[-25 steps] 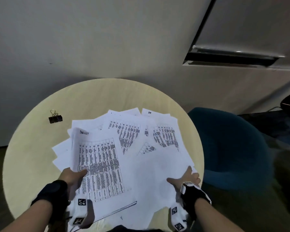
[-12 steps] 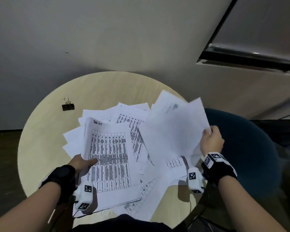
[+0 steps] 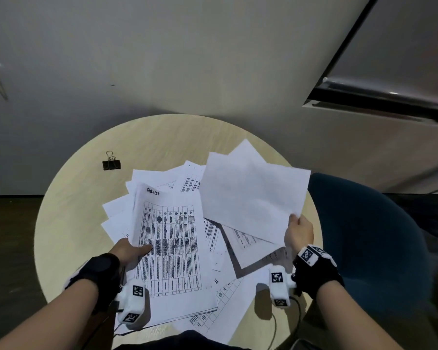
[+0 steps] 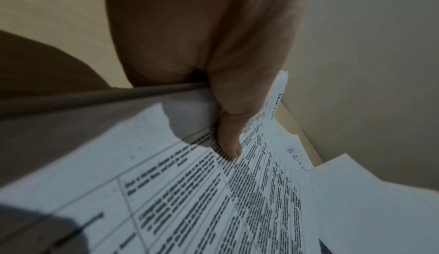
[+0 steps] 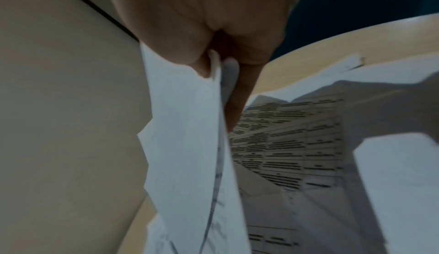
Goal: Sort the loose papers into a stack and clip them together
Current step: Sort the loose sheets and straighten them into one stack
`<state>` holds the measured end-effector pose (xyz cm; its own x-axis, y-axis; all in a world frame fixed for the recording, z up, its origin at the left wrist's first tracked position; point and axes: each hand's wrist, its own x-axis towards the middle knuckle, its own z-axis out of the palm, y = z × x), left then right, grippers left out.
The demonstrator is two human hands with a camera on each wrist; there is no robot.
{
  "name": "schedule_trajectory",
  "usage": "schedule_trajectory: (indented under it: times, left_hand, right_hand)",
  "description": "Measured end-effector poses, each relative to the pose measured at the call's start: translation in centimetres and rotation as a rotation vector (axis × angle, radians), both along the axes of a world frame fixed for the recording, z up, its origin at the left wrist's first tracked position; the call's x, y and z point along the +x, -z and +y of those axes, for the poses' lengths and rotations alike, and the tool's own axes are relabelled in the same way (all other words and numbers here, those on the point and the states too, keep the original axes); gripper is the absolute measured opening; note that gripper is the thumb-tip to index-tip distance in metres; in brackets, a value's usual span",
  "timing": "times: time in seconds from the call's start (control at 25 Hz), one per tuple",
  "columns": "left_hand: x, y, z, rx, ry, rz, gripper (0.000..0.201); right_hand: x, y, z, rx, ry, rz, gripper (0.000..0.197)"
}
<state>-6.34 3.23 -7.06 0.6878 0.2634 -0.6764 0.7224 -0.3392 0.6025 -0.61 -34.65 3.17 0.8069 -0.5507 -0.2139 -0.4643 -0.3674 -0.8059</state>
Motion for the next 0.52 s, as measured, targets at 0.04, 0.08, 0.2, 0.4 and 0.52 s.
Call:
schedule_trajectory:
  times: [0.04, 0.08, 0.2, 0.4, 0.52]
  left_hand:
    - [0.0, -0.2, -0.1, 0.008, 0.0, -0.006, 0.042]
    - [0.0, -0.2, -0.2, 0.012, -0.002, -0.014, 0.043]
    - [-0.1, -0.6, -0.3, -0.003, 0.001, -0.013, 0.041]
    - [0.0, 0.0, -0.1, -0.019, -0.037, 0.014, 0.041]
    - [-0.3, -0.2, -1.0, 0.004, -0.09, 0.01, 0.052]
  right_hand:
    - [-0.3, 1.0, -0.5, 0.012, 0.003, 0.088, 0.035]
    - [-0.7, 1.9, -0.9, 0.041, -0.015, 0.209, 0.033]
    - [-2.8, 4.5, -0.8, -0.029, 0.042, 0.34, 0.03]
    - [-5.4, 0.9, 3.2, 0.206, -0.031, -0.251, 0.039]
    - [-6.9, 2.3, 6.3, -0.137, -0.874, -0.267, 0.067]
